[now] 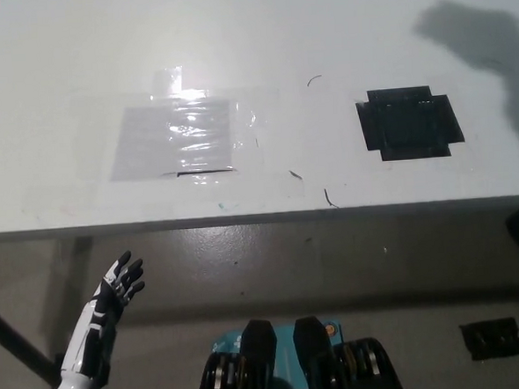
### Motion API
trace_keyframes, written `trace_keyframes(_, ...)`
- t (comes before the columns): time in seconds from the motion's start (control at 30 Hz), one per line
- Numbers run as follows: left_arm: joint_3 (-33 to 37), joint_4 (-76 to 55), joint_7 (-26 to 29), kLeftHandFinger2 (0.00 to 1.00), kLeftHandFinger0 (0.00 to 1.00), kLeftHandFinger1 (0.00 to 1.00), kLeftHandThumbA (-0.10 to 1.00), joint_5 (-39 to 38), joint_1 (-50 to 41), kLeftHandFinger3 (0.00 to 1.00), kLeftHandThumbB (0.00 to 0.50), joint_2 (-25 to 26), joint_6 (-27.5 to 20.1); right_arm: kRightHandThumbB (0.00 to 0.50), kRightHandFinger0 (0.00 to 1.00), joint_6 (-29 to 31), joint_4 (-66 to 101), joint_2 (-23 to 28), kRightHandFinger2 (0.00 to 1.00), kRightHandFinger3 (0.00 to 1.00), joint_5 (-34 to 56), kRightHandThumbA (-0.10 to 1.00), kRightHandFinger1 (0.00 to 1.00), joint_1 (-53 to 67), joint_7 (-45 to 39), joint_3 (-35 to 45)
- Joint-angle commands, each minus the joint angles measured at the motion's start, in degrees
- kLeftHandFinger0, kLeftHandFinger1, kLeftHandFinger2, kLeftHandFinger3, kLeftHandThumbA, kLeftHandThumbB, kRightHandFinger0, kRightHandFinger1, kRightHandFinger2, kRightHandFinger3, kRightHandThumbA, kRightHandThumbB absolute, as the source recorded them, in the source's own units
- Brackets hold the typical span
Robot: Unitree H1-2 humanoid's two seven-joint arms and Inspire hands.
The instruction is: The robot uses it right hand to pick up an extended orange duster kept in the middle of the desk and presses its handle against the desk to collapse it
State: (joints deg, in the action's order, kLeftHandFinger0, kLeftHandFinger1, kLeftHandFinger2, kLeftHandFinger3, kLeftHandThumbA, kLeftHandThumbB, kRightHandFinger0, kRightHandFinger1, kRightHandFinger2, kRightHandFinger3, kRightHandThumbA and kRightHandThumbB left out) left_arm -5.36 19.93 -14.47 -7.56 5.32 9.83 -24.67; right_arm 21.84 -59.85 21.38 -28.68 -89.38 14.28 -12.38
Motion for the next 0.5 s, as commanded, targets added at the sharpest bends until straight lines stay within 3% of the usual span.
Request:
trace_keyframes(0.0,-0.33,-1.49,-0.47,1.00,1.00,1.00,1.00,-0.71,0.05,1.00,0.366,0.60,-2.26,0.159,0.00,0.93,0.73,-4.70,0.75,0.81,7.38,-0.10,0.33,-0.67,8.73,7.11)
trace_keyframes(0.13,-0.47,-1.61,-0.11,1.00,1.00,1.00,1.00,0.06,-0.01,1.00,0.358,0.55,-2.26,0.137,0.00,2.52,-1.30,-6.50,0.76,0.81,8.21,-0.10,0.33,0.01,9.95,10.71)
trace_keyframes(0.17,-0.48,-1.56,-0.17,1.00,1.00,1.00,1.00,-0.06,0.09,1.00,0.366,0.50,-2.26,0.128,0.00,2.97,-2.13,-7.06,0.73,0.77,8.23,-0.10,0.33,0.28,11.28,11.26)
trace_keyframes(0.2,-0.40,-1.53,-0.23,1.00,1.00,1.00,1.00,-0.18,0.36,1.00,0.366,0.46,-2.26,0.101,0.00,3.88,-3.72,-8.13,0.70,0.74,8.45,-0.10,0.29,1.20,14.25,12.06)
trace_keyframes(0.3,-0.23,-1.53,-0.24,1.00,1.00,1.00,1.00,-0.26,0.39,1.00,0.375,0.59,-2.26,0.084,0.00,5.08,-5.31,-8.80,0.67,0.72,8.39,-0.10,0.24,2.01,16.73,12.68)
trace_keyframes(0.37,-0.23,-1.53,-0.24,1.00,1.00,1.00,1.00,-0.26,0.39,1.00,0.375,0.59,-2.26,0.085,0.00,5.08,-5.48,-8.82,0.67,0.72,8.37,-0.10,0.24,1.94,16.98,12.64)
trace_keyframes(0.4,-0.44,-1.59,-0.52,1.00,1.00,1.00,1.00,-0.57,0.32,1.00,0.369,0.59,-2.26,0.088,0.00,5.09,-6.15,-9.79,0.60,0.66,9.80,-0.10,0.17,3.03,18.32,13.37)
trace_keyframes(0.47,-0.61,-1.43,-1.01,1.00,1.00,1.00,1.00,-0.80,0.32,1.00,0.365,0.63,-2.26,0.095,0.00,5.09,-7.47,-10.61,0.62,0.69,10.11,-0.10,0.14,4.00,20.81,13.66)
